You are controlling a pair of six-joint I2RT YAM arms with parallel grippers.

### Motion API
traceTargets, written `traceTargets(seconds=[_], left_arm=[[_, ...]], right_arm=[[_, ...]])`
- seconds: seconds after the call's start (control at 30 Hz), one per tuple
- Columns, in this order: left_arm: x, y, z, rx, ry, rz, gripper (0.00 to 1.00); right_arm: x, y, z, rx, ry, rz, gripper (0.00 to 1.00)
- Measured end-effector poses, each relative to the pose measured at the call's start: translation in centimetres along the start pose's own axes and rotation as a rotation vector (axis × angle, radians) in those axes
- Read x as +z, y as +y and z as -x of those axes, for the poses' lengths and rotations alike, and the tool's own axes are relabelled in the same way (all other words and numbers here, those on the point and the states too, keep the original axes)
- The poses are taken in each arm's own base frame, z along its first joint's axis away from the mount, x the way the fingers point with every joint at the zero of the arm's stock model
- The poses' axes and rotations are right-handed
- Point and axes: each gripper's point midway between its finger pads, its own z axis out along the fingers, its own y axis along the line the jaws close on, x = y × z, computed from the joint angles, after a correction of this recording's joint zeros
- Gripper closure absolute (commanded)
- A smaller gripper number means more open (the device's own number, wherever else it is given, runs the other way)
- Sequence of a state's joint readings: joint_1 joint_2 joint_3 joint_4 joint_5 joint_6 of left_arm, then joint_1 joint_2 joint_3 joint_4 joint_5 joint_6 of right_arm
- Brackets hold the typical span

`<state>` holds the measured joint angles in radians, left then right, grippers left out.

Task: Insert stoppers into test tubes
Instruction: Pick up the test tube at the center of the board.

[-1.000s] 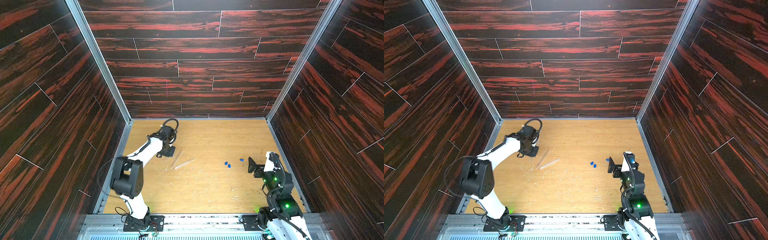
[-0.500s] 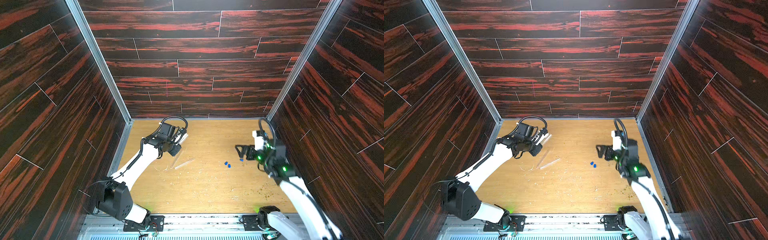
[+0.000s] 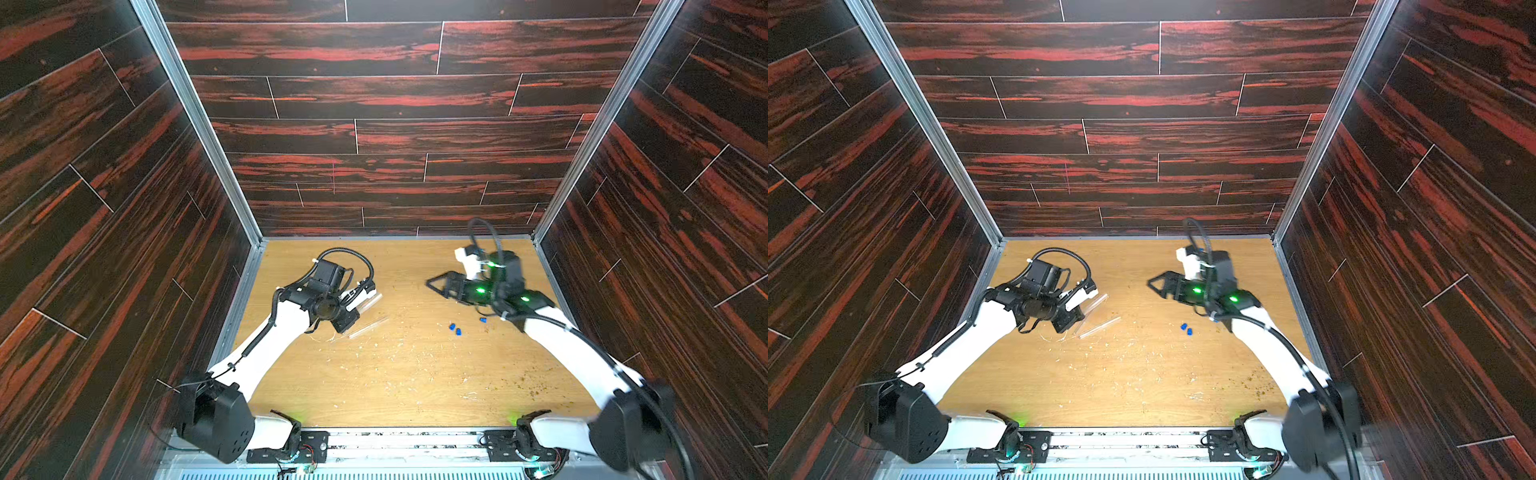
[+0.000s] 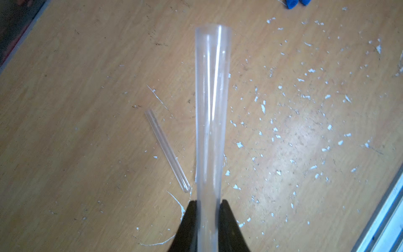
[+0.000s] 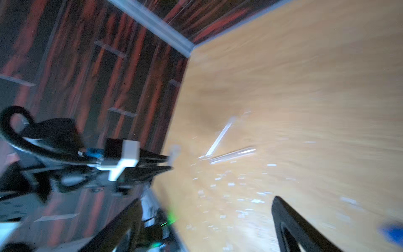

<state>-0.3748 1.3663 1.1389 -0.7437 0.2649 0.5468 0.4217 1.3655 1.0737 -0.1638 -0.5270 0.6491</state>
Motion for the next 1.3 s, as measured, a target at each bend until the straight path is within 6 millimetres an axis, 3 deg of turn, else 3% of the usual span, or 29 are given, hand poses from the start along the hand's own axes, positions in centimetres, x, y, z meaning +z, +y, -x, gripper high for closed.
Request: traceTargets(seconds=[0.13,0.4,0.53,0.83,1.1,1.3], left_arm=[[0.0,-0.4,-0.1,0.012,-0.003,-0.015,0.87],[-0.1,-0.7,-0.1,0.027,-0.009,-0.033,0.87],[-0.1,-0.9,-0.1,0.032,-0.011,-0.044,0.87],[-0.1,-1.2,0.0,0.037,-0.018,-0.061,0.87],[-0.3,-1.3,0.1,0.052,-0.026,-0.064,0.87],[-0.2,-1.4,0.0,0.057,-0.023,-0.066,0.87]], right_arm=[[3.1,1.5,-0.4,0.068,0.093,0.073,0.15],[7.1,2.6,-2.2,0.179,0.261,0.176,0.20],[8.4,3.8,-3.2,0.188,0.332,0.222,0.26],[11.6,3.7,-5.4,0.251,0.455,0.256,0.37],[13.4,5.4,-6.7,0.241,0.529,0.291,0.54],[14.4,5.7,-7.4,0.249,0.570,0.293,0.59]])
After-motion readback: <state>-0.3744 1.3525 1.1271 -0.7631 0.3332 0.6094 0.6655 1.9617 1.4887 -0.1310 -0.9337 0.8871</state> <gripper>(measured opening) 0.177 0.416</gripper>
